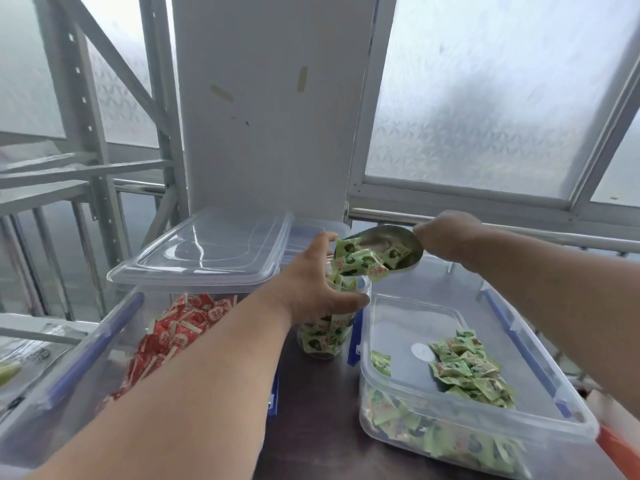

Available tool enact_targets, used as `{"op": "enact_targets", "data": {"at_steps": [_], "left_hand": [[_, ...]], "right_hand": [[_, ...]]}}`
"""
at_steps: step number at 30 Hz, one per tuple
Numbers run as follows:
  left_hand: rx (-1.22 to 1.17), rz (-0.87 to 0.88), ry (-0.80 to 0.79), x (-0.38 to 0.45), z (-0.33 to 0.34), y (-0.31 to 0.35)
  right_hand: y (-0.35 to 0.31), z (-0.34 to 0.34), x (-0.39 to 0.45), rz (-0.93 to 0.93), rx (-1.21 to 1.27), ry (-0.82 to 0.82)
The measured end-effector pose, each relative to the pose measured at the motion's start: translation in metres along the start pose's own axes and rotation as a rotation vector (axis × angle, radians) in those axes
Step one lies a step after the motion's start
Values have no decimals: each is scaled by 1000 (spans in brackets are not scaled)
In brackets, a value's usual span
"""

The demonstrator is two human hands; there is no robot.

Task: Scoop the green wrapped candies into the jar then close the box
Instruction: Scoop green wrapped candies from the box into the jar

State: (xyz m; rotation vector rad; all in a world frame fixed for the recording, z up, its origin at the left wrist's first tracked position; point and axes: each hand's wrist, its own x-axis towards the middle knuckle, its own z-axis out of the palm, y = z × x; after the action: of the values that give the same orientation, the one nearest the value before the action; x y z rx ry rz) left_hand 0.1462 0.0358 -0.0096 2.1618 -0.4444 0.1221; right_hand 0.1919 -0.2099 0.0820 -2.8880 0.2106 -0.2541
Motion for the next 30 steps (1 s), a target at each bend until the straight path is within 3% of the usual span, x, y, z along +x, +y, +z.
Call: {"op": "enact_targets", "data": {"at_steps": [5, 9, 18, 25, 30], "left_hand": [[-37, -13, 12, -1, -1, 3], [-3, 18, 53, 0, -1, 3], [113, 235, 228, 2, 1, 2], [134, 243, 238, 1, 0, 4], [100, 241, 308, 0, -2, 5]], "right_hand": [[-35, -19, -5, -168, -343, 198], [-52, -29, -5, -176, -294, 232], [-68, -41, -17, -276, -472, 358], [-85, -55, -20, -422, -557, 540], [-97, -63, -20, -417, -569, 615]]}}
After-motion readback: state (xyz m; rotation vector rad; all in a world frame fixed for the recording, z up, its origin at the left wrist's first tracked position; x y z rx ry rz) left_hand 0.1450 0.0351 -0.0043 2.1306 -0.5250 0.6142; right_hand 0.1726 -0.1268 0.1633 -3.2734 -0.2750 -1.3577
